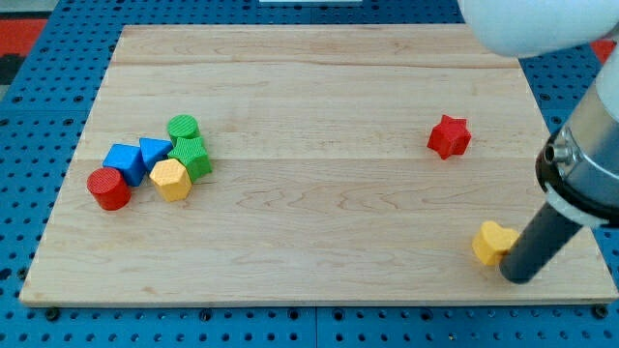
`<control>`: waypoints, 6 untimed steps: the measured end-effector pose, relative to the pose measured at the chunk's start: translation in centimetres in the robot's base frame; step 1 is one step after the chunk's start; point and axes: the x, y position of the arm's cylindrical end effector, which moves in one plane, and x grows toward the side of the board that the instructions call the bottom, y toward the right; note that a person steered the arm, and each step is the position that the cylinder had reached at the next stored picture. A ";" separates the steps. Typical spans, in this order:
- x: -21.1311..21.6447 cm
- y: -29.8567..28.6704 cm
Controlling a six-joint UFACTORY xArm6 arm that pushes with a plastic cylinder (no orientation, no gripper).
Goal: Push the heart into the red star at the bottom side
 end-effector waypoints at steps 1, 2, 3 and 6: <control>-6.3 -3.5; -8.5 -4.0; -7.1 -6.5; -14.5 -4.2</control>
